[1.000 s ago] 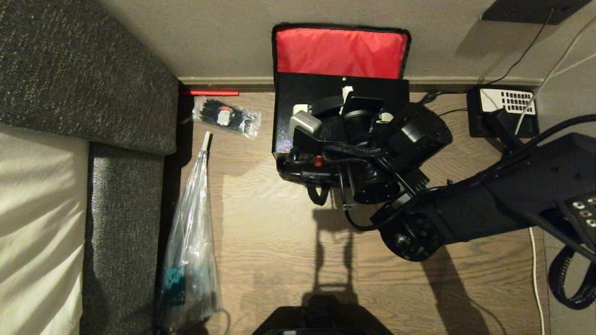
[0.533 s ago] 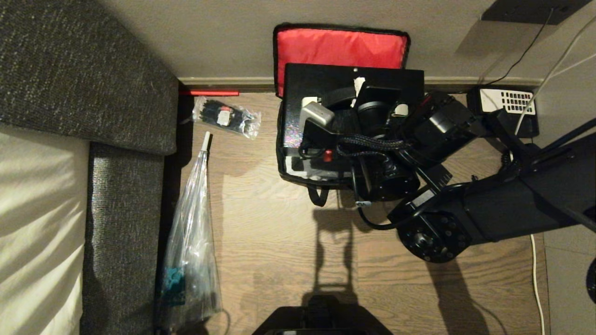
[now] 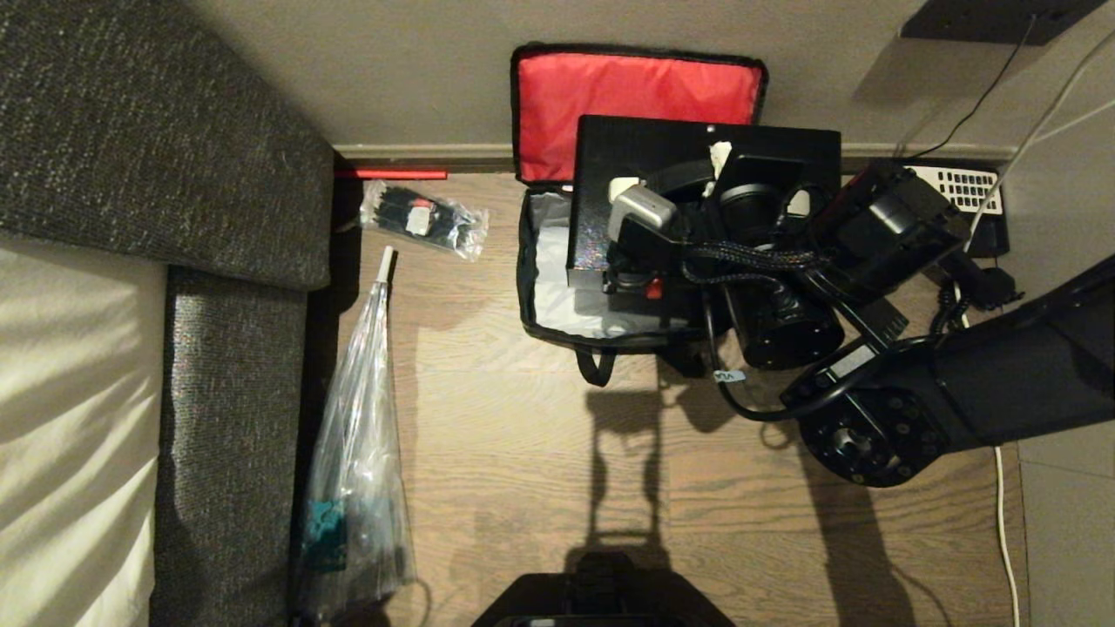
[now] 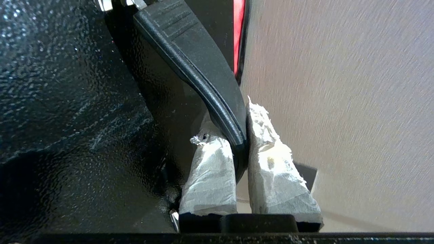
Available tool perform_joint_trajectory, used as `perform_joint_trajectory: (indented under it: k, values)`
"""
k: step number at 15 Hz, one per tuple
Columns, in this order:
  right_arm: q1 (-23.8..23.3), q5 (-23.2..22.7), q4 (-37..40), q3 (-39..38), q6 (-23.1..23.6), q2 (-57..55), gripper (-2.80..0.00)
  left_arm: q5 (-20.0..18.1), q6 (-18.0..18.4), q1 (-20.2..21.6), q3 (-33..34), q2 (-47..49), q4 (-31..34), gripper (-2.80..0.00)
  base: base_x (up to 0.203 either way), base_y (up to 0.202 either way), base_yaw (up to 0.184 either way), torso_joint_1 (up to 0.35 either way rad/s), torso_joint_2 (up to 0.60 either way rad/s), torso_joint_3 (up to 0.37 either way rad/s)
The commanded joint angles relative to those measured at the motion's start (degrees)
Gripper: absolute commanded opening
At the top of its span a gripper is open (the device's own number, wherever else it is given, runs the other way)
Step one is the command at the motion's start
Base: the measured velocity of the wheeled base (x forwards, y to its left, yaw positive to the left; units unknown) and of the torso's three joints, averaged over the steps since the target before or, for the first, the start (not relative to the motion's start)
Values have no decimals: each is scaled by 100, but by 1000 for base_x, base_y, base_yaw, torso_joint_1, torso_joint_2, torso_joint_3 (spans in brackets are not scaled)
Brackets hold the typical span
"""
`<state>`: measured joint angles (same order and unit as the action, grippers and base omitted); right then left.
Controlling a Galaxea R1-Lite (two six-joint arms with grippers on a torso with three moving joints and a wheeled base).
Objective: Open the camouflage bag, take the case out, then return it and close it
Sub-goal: Release the handle
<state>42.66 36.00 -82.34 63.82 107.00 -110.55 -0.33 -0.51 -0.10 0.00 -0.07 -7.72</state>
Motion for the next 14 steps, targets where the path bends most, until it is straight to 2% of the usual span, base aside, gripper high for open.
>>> perform_joint_trajectory:
  k: [1,14]
  values:
    - [-98,21,-53,-148,58,199,-280,4,-2,1,229,7,-2,-280,0,0,0,0,0,0]
    - [-1102,-19,-84,-919,-30,901,-280,-2,-2,1,229,7,-2,-280,0,0,0,0,0,0]
